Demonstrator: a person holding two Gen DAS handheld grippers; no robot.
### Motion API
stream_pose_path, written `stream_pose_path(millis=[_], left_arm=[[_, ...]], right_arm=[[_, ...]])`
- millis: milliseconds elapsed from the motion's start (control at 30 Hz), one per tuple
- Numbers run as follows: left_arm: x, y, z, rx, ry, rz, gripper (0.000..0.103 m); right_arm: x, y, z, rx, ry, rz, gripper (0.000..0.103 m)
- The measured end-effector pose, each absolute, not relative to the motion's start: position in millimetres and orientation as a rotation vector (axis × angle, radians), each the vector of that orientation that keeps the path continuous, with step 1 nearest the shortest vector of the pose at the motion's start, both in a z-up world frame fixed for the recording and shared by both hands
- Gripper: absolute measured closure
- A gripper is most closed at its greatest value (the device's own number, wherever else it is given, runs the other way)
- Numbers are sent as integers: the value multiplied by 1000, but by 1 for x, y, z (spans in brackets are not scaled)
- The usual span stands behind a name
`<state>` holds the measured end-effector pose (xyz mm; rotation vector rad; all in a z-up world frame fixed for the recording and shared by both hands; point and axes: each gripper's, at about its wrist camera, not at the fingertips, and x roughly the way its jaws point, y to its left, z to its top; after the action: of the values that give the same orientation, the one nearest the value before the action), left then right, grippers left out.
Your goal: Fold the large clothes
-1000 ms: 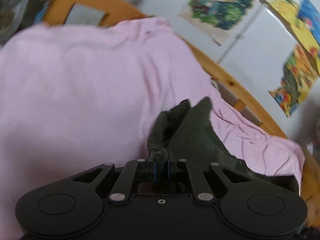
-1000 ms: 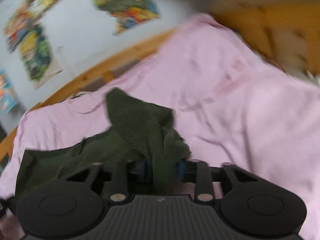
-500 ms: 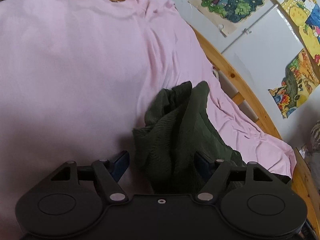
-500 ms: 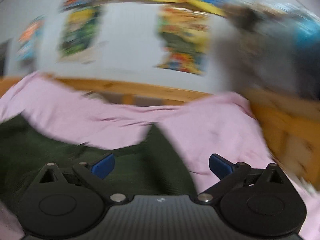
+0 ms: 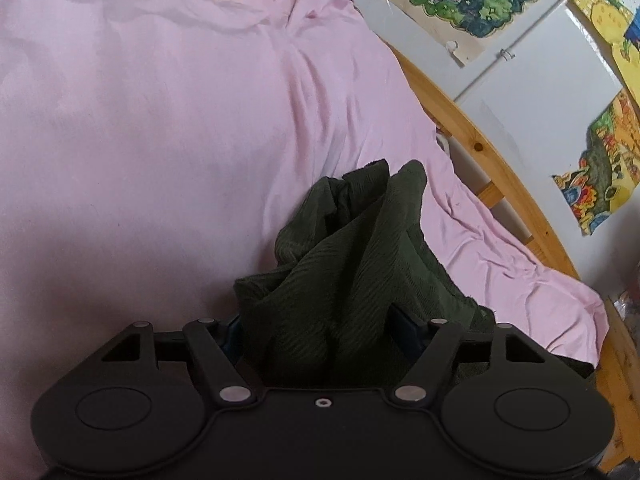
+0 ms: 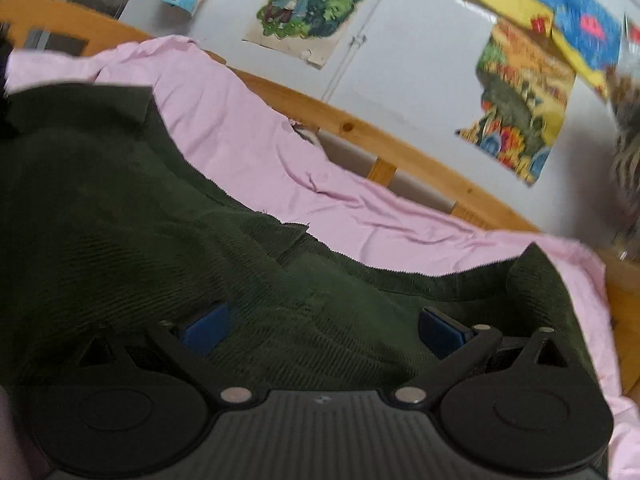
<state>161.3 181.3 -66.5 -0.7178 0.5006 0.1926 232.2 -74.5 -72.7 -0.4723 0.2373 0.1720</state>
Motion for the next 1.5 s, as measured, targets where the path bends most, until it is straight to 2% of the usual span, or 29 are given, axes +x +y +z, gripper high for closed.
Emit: stream_pose_path(millis=[100, 200, 267, 367, 433, 633, 833, 1000, 1100, 1233, 1500], left_arm=[[163, 175, -63, -679, 493, 208, 42], [165, 171, -56, -635, 491, 225, 56], [165, 169, -52, -605, 487, 214, 73], [167, 164, -42, -555, 486, 207, 84], [169, 156, -31, -519, 471, 194, 86], [176, 113, 21, -406, 387, 45, 87], [195, 44, 66, -197, 349, -243, 87], [213, -10, 66, -149, 402, -430, 87], [212, -41, 53, -61, 427, -459, 87], [213, -58, 37, -33, 462, -490, 87], [205, -50, 34, -31, 473, -508, 87]], right_arm=[[230, -71, -75, -493, 224, 158, 1], [230, -76, -74, -470, 229, 166, 1], [230, -78, -72, -469, 234, 160, 0], [230, -78, -71, -468, 230, 156, 0], [229, -79, -70, -464, 230, 154, 0], [235, -98, -59, -343, 288, 194, 1], [240, -173, -8, 50, 312, 294, 0], [239, -254, 22, 347, 344, 322, 0], [248, -303, 9, 703, 462, 530, 0], [264, -325, -43, 1251, 624, 818, 0], [324, -275, -78, 1461, 661, 931, 0]])
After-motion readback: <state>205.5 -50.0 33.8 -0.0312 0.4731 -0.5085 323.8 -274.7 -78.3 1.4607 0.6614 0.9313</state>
